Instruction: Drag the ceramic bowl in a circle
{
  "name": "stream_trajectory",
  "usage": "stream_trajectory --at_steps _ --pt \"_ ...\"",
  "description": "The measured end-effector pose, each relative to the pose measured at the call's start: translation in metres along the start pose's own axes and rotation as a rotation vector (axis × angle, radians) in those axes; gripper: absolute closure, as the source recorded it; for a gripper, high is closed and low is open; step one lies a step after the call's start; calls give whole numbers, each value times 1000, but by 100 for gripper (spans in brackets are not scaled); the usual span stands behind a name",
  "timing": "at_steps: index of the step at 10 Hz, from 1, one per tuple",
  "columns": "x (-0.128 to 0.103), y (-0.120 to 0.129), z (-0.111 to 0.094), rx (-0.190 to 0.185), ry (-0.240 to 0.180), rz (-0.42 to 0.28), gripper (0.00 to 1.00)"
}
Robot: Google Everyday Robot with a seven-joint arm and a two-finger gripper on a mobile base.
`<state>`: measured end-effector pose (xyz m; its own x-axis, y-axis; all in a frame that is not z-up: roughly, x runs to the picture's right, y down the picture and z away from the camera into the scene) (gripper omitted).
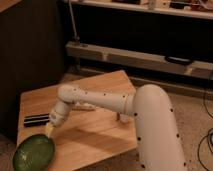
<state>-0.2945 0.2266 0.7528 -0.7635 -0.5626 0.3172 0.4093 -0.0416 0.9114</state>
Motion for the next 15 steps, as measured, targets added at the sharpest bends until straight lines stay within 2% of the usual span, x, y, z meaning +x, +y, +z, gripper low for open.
stream_trajectory --at_steps 1,3,4,6,9,13,15 --pt "1 0 0 -11 -2 2 52" --pt "0 3 1 -30 -5 2 47" --pt "1 1 0 -39 -4 3 37" --pt "2 0 2 -36 -8 -6 28" --pt "5 -10 -4 -32 -6 -36 28" --pt "8 -43 -36 -66 -5 -70 28" --pt "3 -47 -49 -81 0 -51 28"
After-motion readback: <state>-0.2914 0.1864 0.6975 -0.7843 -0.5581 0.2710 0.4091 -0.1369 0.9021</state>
